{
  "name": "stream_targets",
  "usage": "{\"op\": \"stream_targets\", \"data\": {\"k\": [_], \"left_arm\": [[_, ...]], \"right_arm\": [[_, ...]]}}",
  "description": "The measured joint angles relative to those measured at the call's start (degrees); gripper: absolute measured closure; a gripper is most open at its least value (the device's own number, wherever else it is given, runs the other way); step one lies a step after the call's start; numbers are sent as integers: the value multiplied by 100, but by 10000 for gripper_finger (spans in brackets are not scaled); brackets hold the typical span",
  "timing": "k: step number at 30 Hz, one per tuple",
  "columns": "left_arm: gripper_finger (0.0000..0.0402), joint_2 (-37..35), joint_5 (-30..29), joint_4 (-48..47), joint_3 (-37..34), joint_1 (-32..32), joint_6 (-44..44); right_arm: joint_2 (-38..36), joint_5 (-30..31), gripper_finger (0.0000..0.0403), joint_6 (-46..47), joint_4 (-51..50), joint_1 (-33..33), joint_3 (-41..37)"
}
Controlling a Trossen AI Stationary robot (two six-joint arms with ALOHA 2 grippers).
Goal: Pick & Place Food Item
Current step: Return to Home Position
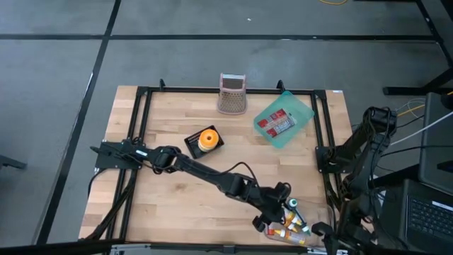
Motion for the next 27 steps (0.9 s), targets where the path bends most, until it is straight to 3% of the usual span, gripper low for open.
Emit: {"op": "stream_targets", "data": {"k": [4,10,15,27], "left_arm": [[188,-78,-172,68,2,-64,39],[190,-259,-520,72,9,-212,209],[194,-334,-855,-164,11,-383,396],[192,-348,-2281,-473,-42,-921,-126]], "right_arm": [[-553,137,179,-41,273,-9,-515],[-2049,-602,179,11,1361,-28,-2352],[-2573,-512,179,-104,1929,-125,-3449],[-2969,-793,179,199,1220,-178,-3697]]}}
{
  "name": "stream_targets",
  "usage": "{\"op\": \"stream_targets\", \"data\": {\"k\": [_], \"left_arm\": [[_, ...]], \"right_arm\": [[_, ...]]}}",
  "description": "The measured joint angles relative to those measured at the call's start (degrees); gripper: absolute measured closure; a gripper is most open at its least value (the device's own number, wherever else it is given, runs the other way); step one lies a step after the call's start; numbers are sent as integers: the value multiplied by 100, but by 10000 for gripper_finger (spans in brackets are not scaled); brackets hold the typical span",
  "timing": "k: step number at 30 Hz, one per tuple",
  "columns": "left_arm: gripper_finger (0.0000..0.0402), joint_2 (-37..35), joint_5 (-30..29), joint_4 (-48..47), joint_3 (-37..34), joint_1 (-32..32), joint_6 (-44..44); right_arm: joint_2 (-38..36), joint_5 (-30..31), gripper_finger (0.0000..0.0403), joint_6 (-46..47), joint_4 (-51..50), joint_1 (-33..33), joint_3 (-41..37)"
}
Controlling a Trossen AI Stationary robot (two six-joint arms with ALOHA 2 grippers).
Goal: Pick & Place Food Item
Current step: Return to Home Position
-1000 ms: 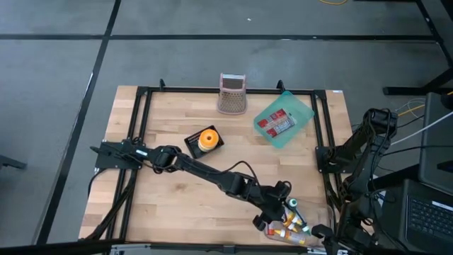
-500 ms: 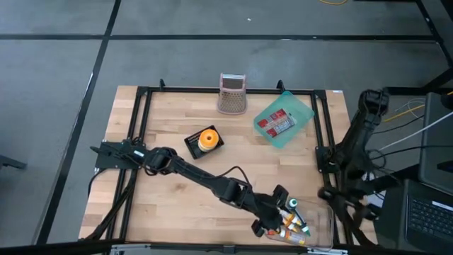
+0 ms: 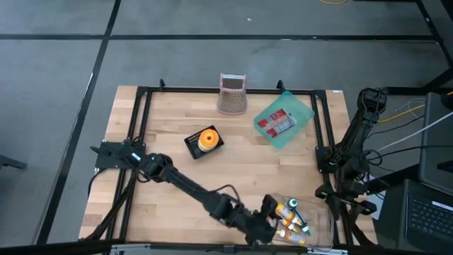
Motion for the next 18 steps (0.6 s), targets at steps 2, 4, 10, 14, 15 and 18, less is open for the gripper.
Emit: {"op": "stream_targets", "data": {"k": [2,4,10,14,15,18], "left_arm": [[192,0,-266,-6,0,-153,-37],[192,0,-479,-34,0,-305,-29],[192,0,-508,-61,0,-634,-726],[192,0,-591,-274,0,-783,-1088],[192,0,-678,-295,0,-822,-1124],[192,0,-886,-268,0,-946,-1167]], "right_arm": [[6,4,179,21,-314,-1,0],[35,85,179,92,-533,-1,0],[42,203,179,121,-854,-4,0],[43,218,179,122,-733,-4,0],[43,220,179,118,-591,-4,0],[41,218,179,82,-185,-6,0]]}}
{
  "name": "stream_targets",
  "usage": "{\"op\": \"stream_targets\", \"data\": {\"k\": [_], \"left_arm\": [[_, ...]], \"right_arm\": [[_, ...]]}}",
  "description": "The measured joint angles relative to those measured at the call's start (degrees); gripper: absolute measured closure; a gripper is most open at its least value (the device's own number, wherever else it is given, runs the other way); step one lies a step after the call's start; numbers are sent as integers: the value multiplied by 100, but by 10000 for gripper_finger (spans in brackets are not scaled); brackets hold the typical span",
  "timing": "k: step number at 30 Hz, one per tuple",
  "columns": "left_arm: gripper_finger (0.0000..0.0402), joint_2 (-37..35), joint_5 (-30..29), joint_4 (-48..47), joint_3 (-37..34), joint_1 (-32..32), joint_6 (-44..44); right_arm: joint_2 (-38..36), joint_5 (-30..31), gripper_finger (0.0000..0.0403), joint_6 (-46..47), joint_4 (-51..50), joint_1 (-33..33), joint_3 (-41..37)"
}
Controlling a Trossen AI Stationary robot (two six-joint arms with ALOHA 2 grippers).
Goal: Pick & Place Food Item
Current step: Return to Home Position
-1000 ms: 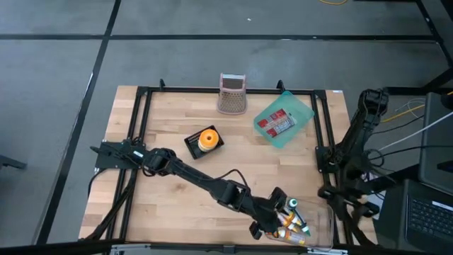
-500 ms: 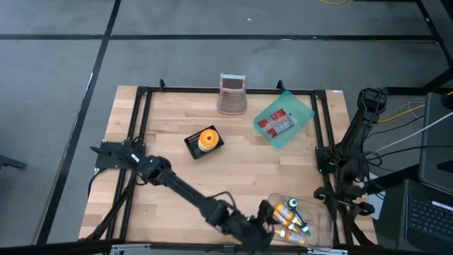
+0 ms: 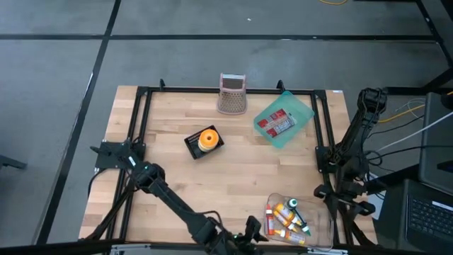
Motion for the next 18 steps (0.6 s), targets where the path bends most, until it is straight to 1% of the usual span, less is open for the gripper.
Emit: {"op": "stream_targets", "data": {"k": [7,10,12,14,16,18], "left_arm": [[192,0,-518,-48,0,-346,28],[192,-18,-789,-196,0,-492,31],[192,-59,-992,-340,0,-566,31],[192,-125,-1160,-625,0,-622,-27],[192,-239,-1145,-1027,0,-605,-242],[192,-317,-1004,-1282,0,-519,-467]], "right_arm": [[2,-87,179,-129,817,0,0],[-164,-175,179,-105,967,-2,1],[-300,-213,179,-101,825,8,2],[-480,-91,179,-72,468,13,2],[-703,64,179,-41,0,11,2],[-1021,92,179,-58,-547,11,2]]}}
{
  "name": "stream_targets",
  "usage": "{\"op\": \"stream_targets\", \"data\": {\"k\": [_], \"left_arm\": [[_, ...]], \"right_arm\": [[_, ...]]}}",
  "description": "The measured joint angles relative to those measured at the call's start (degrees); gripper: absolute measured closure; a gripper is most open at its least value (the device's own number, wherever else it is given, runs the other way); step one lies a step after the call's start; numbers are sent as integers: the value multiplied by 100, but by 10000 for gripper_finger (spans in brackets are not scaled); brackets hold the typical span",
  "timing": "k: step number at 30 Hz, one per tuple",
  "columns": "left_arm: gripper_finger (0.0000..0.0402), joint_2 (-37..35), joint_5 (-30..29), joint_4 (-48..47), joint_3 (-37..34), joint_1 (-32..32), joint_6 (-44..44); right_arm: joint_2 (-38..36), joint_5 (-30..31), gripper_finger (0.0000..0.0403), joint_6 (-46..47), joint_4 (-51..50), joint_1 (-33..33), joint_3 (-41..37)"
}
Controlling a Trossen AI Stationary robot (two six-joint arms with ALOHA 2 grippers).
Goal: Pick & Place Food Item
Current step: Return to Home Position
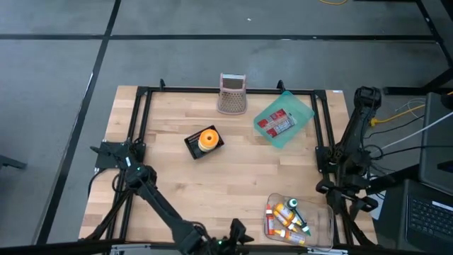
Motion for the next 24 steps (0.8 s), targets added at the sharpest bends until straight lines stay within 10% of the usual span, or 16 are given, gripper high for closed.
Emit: {"op": "stream_targets", "data": {"k": [17,24], "left_arm": [[192,-55,616,104,0,319,-82],[192,-104,272,-17,0,288,-320]], "right_arm": [[-3765,125,179,-92,-5332,-50,0],[-3840,-9,179,-140,-5591,-72,26]]}}
